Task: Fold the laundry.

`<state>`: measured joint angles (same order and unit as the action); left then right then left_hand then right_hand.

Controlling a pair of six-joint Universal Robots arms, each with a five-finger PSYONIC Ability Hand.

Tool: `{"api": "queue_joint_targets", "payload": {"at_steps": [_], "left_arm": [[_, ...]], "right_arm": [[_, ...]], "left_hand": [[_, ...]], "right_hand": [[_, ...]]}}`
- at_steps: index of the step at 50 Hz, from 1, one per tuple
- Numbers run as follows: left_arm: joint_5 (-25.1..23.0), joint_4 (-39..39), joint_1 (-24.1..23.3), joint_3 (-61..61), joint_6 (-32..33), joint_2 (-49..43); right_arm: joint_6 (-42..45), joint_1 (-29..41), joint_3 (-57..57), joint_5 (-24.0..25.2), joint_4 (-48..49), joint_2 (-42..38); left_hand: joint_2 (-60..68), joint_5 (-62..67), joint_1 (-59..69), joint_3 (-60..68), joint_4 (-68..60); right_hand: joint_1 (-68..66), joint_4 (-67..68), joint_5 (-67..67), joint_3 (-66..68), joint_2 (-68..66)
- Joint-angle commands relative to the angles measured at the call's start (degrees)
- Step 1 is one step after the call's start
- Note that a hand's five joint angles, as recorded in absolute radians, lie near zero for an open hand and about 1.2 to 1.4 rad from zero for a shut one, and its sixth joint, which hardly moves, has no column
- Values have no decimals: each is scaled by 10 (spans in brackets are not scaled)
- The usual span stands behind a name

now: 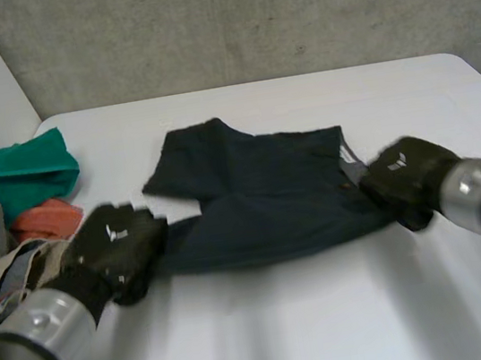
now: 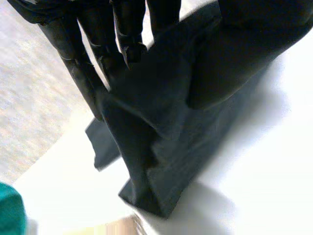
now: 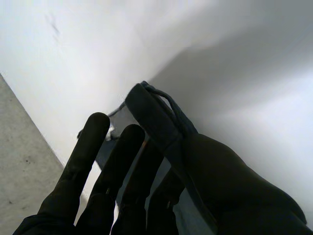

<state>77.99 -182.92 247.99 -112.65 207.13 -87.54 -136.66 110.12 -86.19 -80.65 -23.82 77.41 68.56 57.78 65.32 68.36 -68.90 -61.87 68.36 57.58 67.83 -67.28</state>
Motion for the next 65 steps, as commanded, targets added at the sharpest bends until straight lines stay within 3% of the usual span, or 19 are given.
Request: {"api": "queue_joint_targets", "payload": {"at_steps": [1,4,9,19,24,30,36,42,44,45,46,47,53,57,65], "left_arm": [[-28,229,-6,14,68,21],[-53,259,-7,23,85,14],[-50,201,-8,46,88,-43],[67,63,-44,228,115,-228],[69,-29,-59,330,116,-293],[66,-141,-81,468,118,-433],[85,-152,-88,595,132,-560],[111,-207,-88,655,128,-607],[109,-247,-88,658,124,-610],[106,-261,-88,656,122,-609],[104,-270,-89,654,120,-609],[98,-285,-94,646,113,-606],[82,-297,-103,576,93,-556],[91,-300,-96,491,79,-483],[108,-249,-80,346,9,-345]], "right_arm": [[218,-54,-108,27,-135,121],[221,-62,-116,55,-134,120],[183,-55,-116,63,-126,64],[76,-25,-8,-33,-11,-65],[3,-9,67,-71,101,-125],[-8,13,122,-106,259,-212],[15,25,167,-170,457,-302],[60,35,201,-189,567,-366],[64,43,217,-192,587,-386],[64,47,222,-194,589,-391],[64,48,226,-195,588,-394],[62,48,233,-198,583,-394],[-9,37,222,-183,513,-335],[-110,13,191,-126,372,-234],[-216,-47,114,-31,129,-134]], "left_hand": [[114,122,147,116,-111],[114,122,147,116,-111],[114,122,147,116,-111],[114,122,147,116,-111],[114,122,147,116,-111],[114,122,147,116,-111],[114,122,147,116,-111],[114,122,147,116,-111],[-41,-33,-9,-39,44],[-210,-202,-178,-208,213],[-350,-342,-318,-348,353],[-586,-578,-553,-584,589],[-586,-578,-553,-584,589],[-586,-578,-553,-584,589],[-586,-578,-553,-584,589]], "right_hand": [[-181,116,124,122,-127],[-181,116,124,122,-127],[-181,116,124,122,-127],[-181,116,124,122,-127],[-181,116,124,122,-127],[-181,116,124,122,-127],[-181,116,124,122,-127],[-181,116,124,122,-127],[117,-182,-174,-176,171],[328,-393,-385,-388,382],[447,-512,-504,-506,501],[519,-584,-576,-578,573],[519,-584,-576,-578,573],[519,-584,-576,-578,573],[495,-560,-552,-555,549]]}}
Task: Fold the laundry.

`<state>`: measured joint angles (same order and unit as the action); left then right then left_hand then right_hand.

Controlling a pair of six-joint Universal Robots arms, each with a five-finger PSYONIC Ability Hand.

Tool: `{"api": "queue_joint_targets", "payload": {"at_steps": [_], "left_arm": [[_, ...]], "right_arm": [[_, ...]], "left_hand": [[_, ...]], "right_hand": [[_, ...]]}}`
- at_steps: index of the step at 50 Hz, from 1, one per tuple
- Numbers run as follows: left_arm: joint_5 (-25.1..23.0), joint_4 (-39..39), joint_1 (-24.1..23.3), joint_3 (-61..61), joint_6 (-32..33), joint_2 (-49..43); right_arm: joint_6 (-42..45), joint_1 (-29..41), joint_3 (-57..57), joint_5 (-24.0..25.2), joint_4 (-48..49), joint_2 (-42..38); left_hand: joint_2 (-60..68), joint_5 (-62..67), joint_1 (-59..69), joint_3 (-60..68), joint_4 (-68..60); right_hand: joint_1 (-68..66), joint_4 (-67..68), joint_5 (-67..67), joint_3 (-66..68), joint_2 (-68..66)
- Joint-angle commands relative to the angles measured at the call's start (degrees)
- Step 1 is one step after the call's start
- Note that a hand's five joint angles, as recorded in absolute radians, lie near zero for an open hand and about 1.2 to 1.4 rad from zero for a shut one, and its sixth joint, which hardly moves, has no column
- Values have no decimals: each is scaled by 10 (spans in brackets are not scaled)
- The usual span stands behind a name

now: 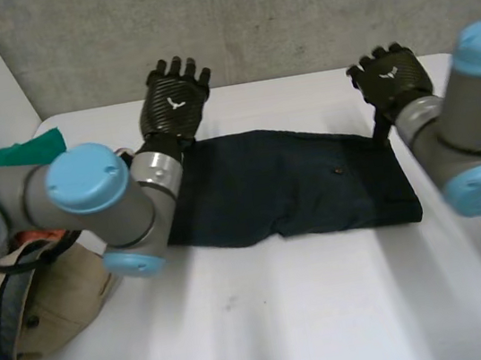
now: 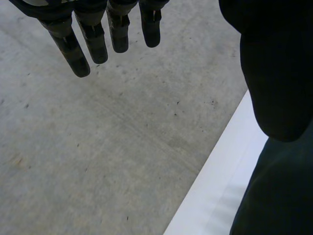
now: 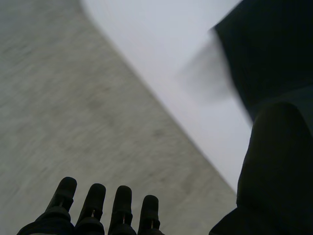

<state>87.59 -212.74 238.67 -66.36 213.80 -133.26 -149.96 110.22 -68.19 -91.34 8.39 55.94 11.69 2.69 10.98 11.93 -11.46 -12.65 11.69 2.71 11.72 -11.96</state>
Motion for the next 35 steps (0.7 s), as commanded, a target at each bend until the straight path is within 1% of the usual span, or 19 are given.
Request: {"api": "queue_joint_targets", "payload": {"at_steps": [1,5,8,12,15,17,18,19,20,22,23,24,25,26,29,30,31,32,35], "left_arm": [[10,64,15,-126,-68,122],[-10,134,24,-166,-118,170],[-31,182,34,-183,-153,191],[-54,218,41,-198,-185,204],[-61,218,42,-204,-194,206],[-60,210,42,-210,-195,207],[-59,208,42,-211,-195,208],[-56,204,41,-214,-195,208],[-55,203,40,-216,-195,210],[-50,200,37,-221,-195,216],[-48,200,36,-222,-195,219],[-47,200,36,-224,-195,222],[-46,200,36,-226,-195,224],[-44,200,36,-229,-195,231],[-44,200,36,-235,-195,241],[-44,200,37,-238,-195,247],[-44,200,37,-240,-196,251],[-44,200,38,-245,-197,257],[-44,199,40,-253,-197,265]], "right_arm": [[-85,-54,-77,84,-207,86],[-89,-77,-135,123,-205,91],[-92,-85,-173,145,-159,81],[-109,-88,-192,144,-88,50],[-118,-86,-191,138,-53,25],[-120,-85,-186,125,-32,2],[-119,-86,-183,119,-28,-3],[-119,-87,-181,111,-26,-7],[-116,-91,-177,90,-25,-10],[-115,-96,-182,64,-29,-2],[-111,-103,-195,38,-26,16],[-105,-106,-201,30,-22,29],[-95,-110,-208,27,-19,43],[-58,-121,-222,27,-14,70],[10,-145,-240,29,-12,94],[59,-152,-246,26,-8,105],[83,-151,-248,25,-8,109],[133,-148,-247,22,-7,114],[192,-132,-244,16,6,117]], "left_hand": [[-17,-27,-10,-19,15],[-17,-27,-10,-19,15],[-17,-27,-10,-19,15],[-17,-27,-10,-19,15],[-17,-27,-10,-19,15],[-17,-27,-10,-19,15],[-17,-27,-10,-19,15],[-17,-27,-10,-19,15],[-17,-27,-10,-19,15],[-17,-27,-10,-19,15],[-17,-27,-10,-19,15],[-17,-27,-10,-19,15],[-17,-27,-10,-19,15],[-17,-27,-10,-19,15],[-17,-27,-10,-19,15],[-17,-27,-10,-19,15],[-17,-27,-10,-19,15],[-17,-27,-10,-19,15],[-17,-27,-10,-19,15]], "right_hand": [[-2,12,2,11,-9],[-29,39,28,38,-36],[-46,55,45,55,-53],[-88,97,87,97,-95],[-133,143,133,142,-140],[-289,298,288,298,-296],[-420,429,419,429,-427],[-599,609,599,608,-606],[-673,682,672,682,-680],[-673,683,673,683,-680],[-673,683,673,683,-680],[-673,683,673,683,-680],[-673,683,673,683,-680],[-673,683,673,683,-680],[-673,683,673,683,-680],[-673,683,673,683,-680],[-673,683,673,683,-680],[-673,683,673,683,-680],[-673,683,673,683,-680]]}}
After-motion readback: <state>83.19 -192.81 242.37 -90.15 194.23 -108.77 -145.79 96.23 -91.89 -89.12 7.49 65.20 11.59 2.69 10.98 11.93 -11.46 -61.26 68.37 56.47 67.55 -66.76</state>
